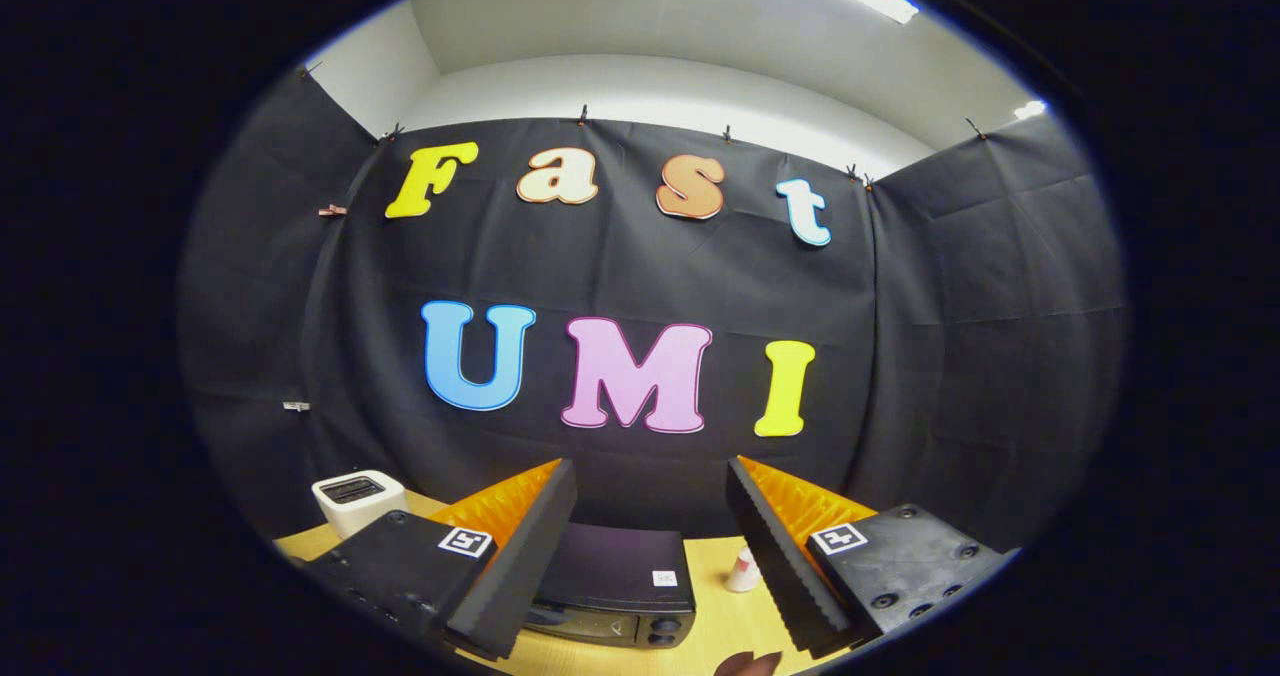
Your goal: Open the toaster oven, put the food inside, and close the toaster oven door.
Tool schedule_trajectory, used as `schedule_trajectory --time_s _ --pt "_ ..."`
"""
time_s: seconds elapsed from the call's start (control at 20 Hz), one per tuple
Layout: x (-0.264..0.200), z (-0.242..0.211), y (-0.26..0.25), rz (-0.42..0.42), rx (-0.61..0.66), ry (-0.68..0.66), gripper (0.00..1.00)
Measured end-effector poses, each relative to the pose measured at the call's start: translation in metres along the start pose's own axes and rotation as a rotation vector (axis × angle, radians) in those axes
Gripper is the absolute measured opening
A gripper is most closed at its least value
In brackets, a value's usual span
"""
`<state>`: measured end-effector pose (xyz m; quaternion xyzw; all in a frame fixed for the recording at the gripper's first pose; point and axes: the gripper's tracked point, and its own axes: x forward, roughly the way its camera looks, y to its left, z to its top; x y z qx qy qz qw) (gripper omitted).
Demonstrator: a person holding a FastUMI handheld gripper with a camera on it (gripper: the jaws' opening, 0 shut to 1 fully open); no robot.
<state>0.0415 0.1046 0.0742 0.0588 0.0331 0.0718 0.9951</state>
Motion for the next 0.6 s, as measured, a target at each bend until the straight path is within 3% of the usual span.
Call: schedule_trajectory --time_s 0.6 --pt "0.0008 -0.0045 0.0057 -0.007 -0.029 0.009 0.99"
